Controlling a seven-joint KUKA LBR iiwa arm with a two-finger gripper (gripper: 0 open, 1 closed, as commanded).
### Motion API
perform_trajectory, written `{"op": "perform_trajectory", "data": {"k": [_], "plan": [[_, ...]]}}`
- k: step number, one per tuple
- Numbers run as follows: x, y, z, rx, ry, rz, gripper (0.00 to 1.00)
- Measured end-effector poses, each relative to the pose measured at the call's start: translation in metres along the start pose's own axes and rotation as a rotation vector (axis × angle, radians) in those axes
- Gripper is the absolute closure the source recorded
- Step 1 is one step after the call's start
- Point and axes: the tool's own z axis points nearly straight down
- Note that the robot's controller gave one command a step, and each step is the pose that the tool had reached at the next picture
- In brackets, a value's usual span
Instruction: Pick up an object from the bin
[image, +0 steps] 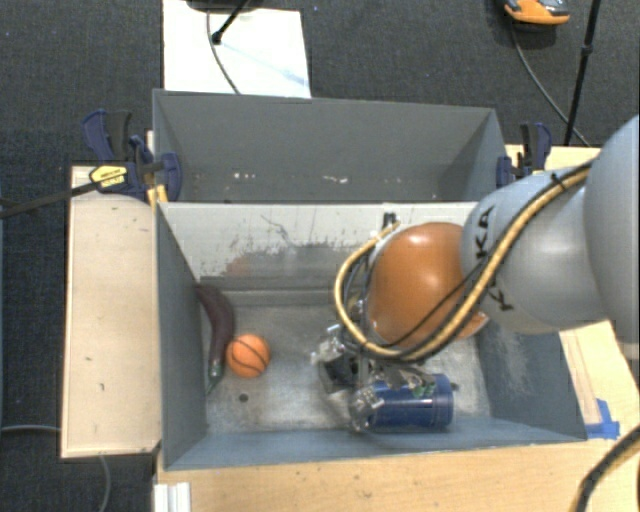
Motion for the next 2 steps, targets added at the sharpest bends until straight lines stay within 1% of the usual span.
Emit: {"op": "perform_trajectory", "data": {"k": [1, 2], "plan": [[0.0006, -0.0285, 0.0116, 0.003, 0.001, 0.041, 0.0], [0.0002, -0.0299, 0.0062, 0.003, 0.004, 0.196, 0.0]]}}
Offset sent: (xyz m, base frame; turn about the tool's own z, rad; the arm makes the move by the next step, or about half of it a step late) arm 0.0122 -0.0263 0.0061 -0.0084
